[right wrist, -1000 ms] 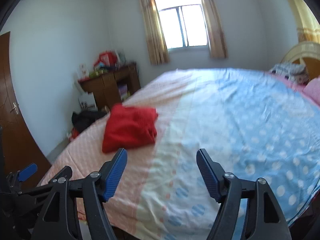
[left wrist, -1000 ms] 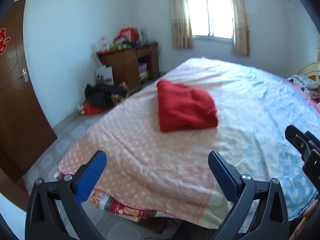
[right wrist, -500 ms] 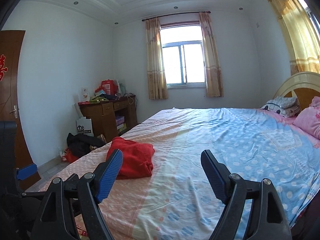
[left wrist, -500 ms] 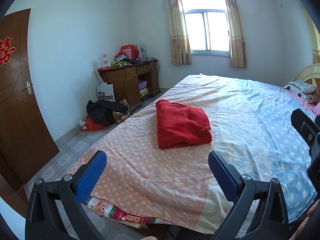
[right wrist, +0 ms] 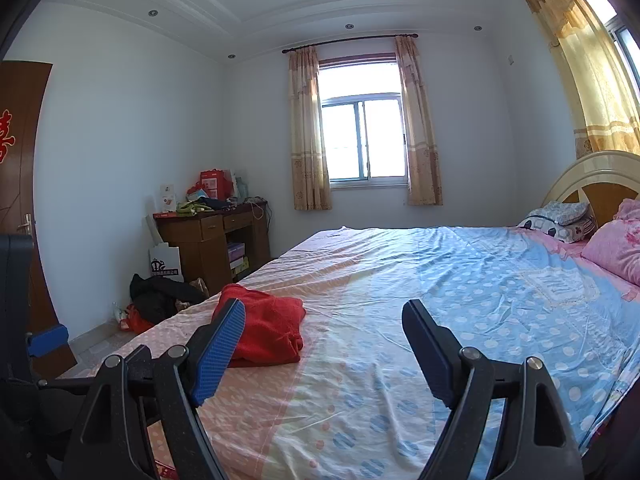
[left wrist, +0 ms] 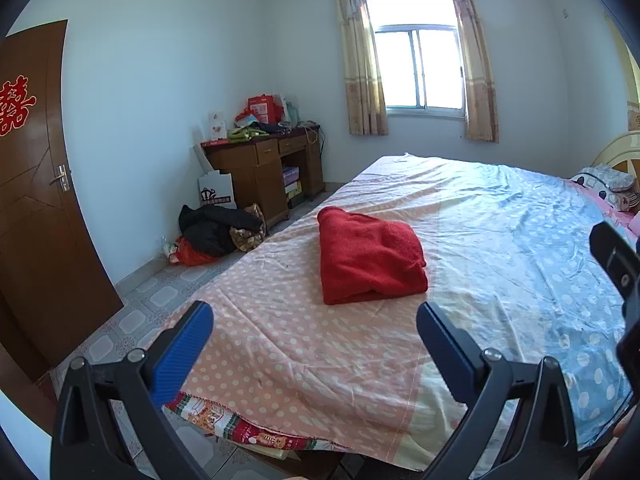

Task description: Fold small clothes

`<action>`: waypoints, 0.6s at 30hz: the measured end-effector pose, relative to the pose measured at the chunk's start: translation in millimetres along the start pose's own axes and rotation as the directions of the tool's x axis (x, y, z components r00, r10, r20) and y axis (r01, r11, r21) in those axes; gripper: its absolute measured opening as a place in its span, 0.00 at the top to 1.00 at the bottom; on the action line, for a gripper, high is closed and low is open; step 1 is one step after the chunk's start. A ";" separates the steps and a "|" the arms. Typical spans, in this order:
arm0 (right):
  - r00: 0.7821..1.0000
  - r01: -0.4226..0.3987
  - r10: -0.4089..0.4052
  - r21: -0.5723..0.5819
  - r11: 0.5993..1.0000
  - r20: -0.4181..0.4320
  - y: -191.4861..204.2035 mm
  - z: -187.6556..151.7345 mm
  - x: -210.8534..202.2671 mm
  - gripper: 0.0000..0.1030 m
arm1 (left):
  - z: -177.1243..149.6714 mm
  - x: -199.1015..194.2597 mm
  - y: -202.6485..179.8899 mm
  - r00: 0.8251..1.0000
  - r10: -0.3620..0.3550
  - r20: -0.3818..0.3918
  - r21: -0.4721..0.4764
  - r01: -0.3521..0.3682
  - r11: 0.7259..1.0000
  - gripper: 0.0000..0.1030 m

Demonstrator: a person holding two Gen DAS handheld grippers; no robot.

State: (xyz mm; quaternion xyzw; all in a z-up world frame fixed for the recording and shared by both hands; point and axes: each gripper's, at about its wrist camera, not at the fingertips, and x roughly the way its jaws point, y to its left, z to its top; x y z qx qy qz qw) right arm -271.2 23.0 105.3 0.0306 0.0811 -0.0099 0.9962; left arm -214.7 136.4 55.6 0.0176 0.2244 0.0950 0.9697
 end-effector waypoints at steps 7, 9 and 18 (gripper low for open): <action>0.999 0.015 -0.014 -0.002 1.000 0.030 0.9 2.2 -6.4 0.21 | 1.6 -3.5 1.6 1.000 0.010 0.011 -0.004 -0.010 1.000 0.00; 0.999 0.016 -0.016 -0.008 1.000 0.036 2.4 2.4 -8.2 0.21 | 1.7 -3.6 2.7 1.000 0.012 0.009 -0.010 -0.012 1.000 0.00; 0.998 0.020 -0.018 -0.022 1.000 0.054 6.0 4.1 -13.2 0.21 | 3.1 -3.0 4.8 1.000 0.012 0.002 -0.026 -0.012 1.000 0.00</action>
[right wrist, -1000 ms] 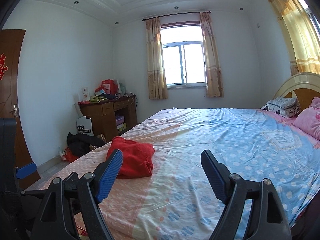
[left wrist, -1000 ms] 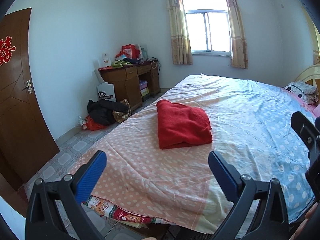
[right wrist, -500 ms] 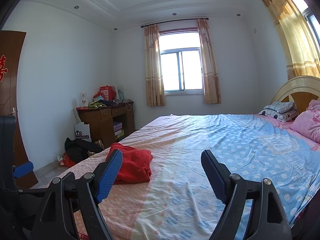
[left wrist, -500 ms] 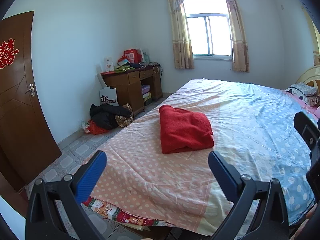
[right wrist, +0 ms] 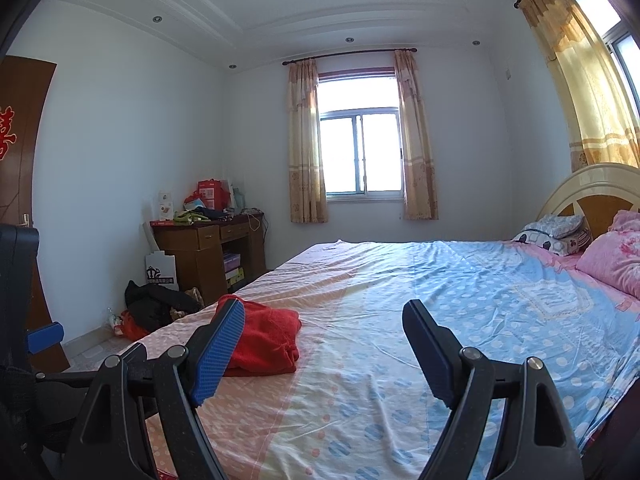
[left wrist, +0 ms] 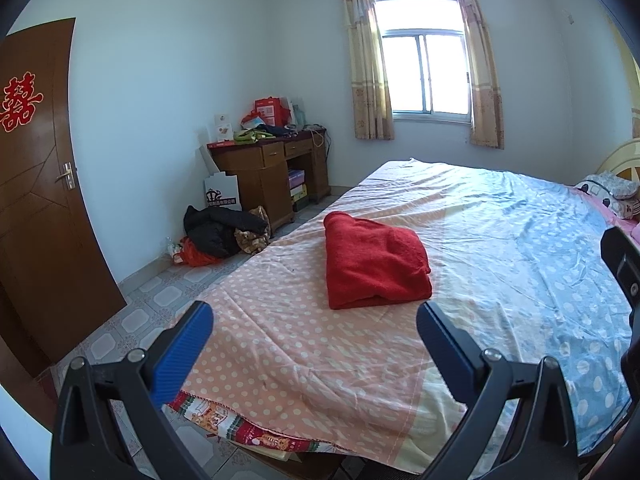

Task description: Fold small clothes

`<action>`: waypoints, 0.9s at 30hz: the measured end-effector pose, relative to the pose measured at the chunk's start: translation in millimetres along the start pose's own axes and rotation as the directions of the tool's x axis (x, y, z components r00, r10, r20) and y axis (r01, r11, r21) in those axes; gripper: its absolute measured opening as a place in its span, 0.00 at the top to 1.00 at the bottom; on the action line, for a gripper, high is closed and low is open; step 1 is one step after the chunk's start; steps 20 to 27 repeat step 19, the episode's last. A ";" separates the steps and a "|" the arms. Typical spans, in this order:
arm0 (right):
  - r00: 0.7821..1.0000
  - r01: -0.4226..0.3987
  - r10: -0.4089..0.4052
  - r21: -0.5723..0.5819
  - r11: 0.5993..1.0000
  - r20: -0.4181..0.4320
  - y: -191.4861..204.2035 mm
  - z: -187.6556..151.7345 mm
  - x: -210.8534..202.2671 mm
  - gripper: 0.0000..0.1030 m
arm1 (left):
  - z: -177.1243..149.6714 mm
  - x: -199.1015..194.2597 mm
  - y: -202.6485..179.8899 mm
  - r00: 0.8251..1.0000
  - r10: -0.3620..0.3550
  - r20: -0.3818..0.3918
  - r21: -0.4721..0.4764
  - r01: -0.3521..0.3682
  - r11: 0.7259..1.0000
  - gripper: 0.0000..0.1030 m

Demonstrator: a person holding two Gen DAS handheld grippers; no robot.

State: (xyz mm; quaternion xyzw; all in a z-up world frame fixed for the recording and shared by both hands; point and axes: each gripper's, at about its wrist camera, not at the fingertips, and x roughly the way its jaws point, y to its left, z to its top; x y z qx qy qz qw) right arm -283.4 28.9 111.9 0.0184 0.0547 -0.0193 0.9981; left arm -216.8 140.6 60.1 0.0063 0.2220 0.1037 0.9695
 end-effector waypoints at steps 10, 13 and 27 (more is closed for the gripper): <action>1.000 -0.006 0.005 -0.012 1.000 -0.008 4.2 0.7 -0.1 0.20 | 2.7 -0.2 4.7 1.000 -0.029 0.009 -0.026 0.030 0.999 0.00; 1.000 -0.006 0.006 -0.012 1.000 -0.013 4.0 1.4 1.7 0.20 | 2.6 0.2 3.3 1.000 -0.013 0.014 -0.019 0.013 1.000 0.00; 1.000 -0.007 0.006 -0.008 1.000 -0.023 3.7 2.4 5.9 0.20 | 1.6 3.0 1.7 1.000 0.008 0.000 -0.015 -0.008 1.000 0.00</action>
